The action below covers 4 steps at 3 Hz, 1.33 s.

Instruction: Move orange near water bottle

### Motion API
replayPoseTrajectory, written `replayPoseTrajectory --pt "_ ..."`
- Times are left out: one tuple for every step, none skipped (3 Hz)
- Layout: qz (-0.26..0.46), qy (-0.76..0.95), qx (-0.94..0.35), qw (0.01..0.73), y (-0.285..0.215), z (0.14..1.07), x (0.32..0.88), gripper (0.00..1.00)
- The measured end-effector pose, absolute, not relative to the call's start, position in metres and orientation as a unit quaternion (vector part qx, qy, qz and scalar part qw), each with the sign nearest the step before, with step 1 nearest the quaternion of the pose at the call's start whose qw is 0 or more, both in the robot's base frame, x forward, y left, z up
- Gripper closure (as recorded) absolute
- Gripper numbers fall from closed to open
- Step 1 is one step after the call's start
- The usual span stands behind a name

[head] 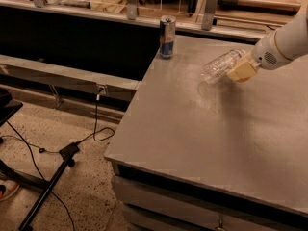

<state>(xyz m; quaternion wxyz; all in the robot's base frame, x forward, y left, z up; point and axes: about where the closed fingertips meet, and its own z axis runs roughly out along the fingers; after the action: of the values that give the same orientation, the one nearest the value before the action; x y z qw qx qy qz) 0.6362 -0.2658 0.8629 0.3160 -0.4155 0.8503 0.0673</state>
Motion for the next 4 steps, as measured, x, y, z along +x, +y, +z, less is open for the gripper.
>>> replayPoseTrajectory --pt "0.071 0.848 -0.419 0.317 -0.268 0.857 0.637 0.06" --pt "0.073 0.845 -0.422 0.319 -0.269 0.853 0.637 0.0" --pt "0.077 0.843 -0.421 0.327 -0.271 0.855 0.637 0.0" --pt "0.098 0.815 -0.435 0.368 -0.287 0.883 0.629 0.0"
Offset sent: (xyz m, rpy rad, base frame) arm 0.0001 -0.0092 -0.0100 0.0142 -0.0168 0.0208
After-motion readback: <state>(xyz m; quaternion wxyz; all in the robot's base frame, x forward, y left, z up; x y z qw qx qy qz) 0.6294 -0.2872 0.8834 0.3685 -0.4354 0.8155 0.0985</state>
